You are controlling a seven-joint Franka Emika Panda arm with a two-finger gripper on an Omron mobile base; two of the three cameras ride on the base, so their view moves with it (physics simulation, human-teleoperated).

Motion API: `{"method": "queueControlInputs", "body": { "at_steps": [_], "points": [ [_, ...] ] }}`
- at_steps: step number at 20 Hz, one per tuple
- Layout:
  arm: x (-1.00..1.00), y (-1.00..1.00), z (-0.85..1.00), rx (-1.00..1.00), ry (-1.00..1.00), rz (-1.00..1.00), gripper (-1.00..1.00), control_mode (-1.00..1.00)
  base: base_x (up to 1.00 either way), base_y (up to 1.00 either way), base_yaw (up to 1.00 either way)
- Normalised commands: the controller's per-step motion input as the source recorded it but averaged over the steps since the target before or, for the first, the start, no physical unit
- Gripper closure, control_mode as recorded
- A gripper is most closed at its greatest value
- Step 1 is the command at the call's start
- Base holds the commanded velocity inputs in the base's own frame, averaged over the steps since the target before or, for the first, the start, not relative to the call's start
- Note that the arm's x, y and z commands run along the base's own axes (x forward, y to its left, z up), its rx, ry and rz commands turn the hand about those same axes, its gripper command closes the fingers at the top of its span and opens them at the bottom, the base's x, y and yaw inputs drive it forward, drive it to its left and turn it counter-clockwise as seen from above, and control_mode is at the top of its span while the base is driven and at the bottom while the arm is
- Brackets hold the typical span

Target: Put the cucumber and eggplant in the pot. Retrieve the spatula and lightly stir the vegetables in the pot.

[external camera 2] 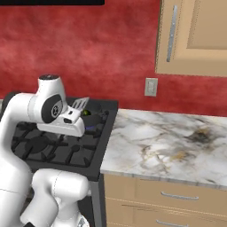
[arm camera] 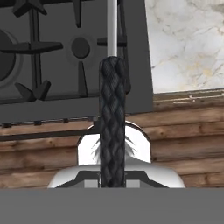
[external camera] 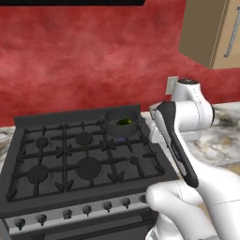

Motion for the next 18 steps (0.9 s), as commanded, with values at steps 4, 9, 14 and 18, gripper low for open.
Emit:
{"method": "queueControlInputs", "body": {
  "at_steps": [4, 9, 14, 18],
  "points": [
    [0.00, 0.27, 0.49, -0.22, 0.16, 0.00, 1.00, -1.00, 0.00, 0.00, 0.00],
    [0.50, 0.11, 0.47, -0.31, 0.27, 0.09, 1.00, -1.00, 0.00, 0.00, 0.00],
    [0.70, -0.03, 0.28, -0.24, 0.33, 0.29, 1.00, -1.00, 0.00, 0.00, 0.00],
    [0.31, -0.31, 0.02, -0.06, 0.23, 0.28, 1.00, -1.00, 0.00, 0.00, 0.00]
  ]
}}
